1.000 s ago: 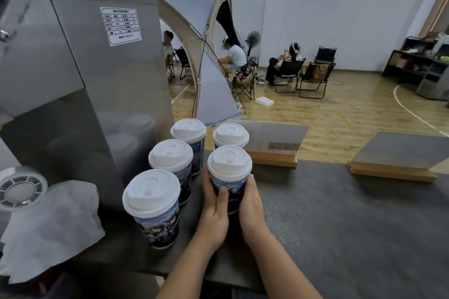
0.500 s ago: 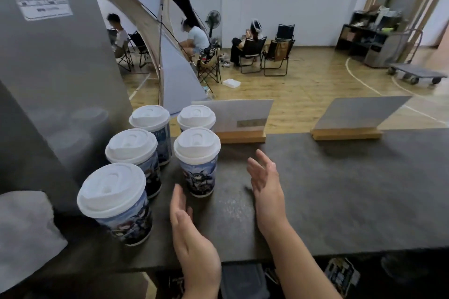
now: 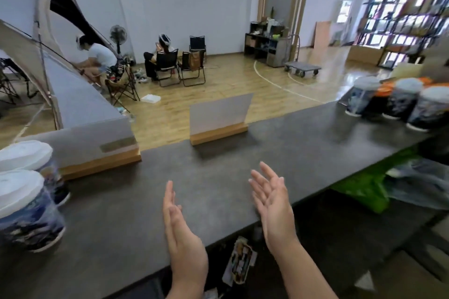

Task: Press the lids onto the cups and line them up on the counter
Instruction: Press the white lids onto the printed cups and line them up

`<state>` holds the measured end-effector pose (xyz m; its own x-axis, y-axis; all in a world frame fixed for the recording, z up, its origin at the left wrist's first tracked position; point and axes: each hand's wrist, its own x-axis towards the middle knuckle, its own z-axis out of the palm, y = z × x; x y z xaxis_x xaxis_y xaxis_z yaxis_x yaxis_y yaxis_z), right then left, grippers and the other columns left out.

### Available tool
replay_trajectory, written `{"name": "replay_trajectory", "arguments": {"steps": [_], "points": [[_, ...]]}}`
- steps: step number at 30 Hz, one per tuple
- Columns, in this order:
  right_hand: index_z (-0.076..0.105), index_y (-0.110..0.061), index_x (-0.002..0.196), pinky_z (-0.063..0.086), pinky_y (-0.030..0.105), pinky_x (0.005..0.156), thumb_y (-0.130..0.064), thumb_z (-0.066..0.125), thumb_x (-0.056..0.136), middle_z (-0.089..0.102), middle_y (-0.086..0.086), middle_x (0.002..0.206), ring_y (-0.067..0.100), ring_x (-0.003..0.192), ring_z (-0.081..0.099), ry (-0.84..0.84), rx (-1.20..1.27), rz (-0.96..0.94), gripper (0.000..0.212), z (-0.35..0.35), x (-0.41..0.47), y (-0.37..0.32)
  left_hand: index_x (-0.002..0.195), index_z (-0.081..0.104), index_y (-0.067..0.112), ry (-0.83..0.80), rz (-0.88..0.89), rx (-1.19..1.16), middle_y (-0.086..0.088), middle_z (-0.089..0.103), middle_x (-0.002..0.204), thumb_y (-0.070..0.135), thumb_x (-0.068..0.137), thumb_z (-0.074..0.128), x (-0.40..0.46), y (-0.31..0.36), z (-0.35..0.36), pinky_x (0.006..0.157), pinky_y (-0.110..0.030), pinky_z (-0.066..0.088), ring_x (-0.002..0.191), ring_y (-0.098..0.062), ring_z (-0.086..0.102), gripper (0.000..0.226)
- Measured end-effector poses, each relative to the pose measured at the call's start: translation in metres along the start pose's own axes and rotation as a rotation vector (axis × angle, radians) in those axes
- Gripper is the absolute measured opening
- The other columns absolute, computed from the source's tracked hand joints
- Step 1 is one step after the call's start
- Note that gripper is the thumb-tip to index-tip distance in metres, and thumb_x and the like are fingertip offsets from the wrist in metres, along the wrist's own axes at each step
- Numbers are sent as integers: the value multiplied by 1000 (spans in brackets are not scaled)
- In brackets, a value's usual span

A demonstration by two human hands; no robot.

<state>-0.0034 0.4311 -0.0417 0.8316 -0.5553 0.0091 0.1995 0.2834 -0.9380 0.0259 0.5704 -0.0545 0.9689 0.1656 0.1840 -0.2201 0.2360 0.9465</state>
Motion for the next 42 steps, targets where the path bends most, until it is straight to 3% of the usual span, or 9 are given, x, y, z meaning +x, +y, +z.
{"name": "replay_trajectory", "arguments": {"steps": [2,6,13,18,22,32,36,39,42], "points": [[52,-33,132,32,36,115,-44,16,104,58,-4,135,10,126,52,72,4,-22,47,-61,5,-23,146,39,34,-32,-60,14,11,39,153,53,96,20,-21,-12,47,102,-5,25,122,24,37,57],[53,-33,130,35,36,113,-43,16,104,60,-4,133,9,124,55,225,-11,-93,46,-175,12,-67,140,38,44,-174,-165,41,13,35,153,39,108,15,-69,-28,149,112,-26,21,139,-6,33,40],[55,-33,129,37,36,111,-46,19,103,62,-5,131,9,122,57,404,-28,-133,46,-289,27,-103,143,39,44,-429,-201,31,17,36,153,42,107,15,-112,-47,270,121,-33,19,144,-4,29,44],[52,-32,132,35,38,113,-45,19,103,61,-6,131,11,125,54,409,-71,-161,46,-320,83,-126,147,41,32,-583,-165,-8,18,40,148,38,108,20,-63,-59,359,113,-21,23,140,0,34,44],[52,-34,130,35,37,113,-44,17,104,60,-5,132,10,125,54,390,-104,-208,44,-332,143,-149,146,43,27,-667,-148,-23,15,43,148,39,108,22,-4,-68,437,122,-37,22,140,-4,36,45],[47,-31,136,32,39,114,-40,20,106,48,5,144,19,131,46,457,-178,-234,41,-358,322,-174,150,38,23,-868,-180,86,5,38,156,47,105,21,80,-116,590,122,-43,21,143,-13,34,55],[41,-28,143,29,40,115,-42,23,105,42,5,148,19,135,40,484,-204,-242,44,-373,376,-174,150,38,20,-869,-310,96,7,39,153,47,106,22,81,-124,631,119,-35,23,141,-11,35,54],[38,-28,145,26,40,117,-43,25,105,37,2,152,18,140,35,505,-243,-252,45,-388,416,-177,149,39,18,-848,-319,84,10,44,131,45,107,22,77,-121,656,101,-23,25,124,-4,39,52],[32,-19,150,25,28,112,-37,23,107,33,-1,155,13,140,31,479,-282,-264,48,-399,447,-180,145,39,27,-835,-418,46,14,44,133,74,91,33,73,-129,678,107,-28,22,123,-7,42,72]]}}
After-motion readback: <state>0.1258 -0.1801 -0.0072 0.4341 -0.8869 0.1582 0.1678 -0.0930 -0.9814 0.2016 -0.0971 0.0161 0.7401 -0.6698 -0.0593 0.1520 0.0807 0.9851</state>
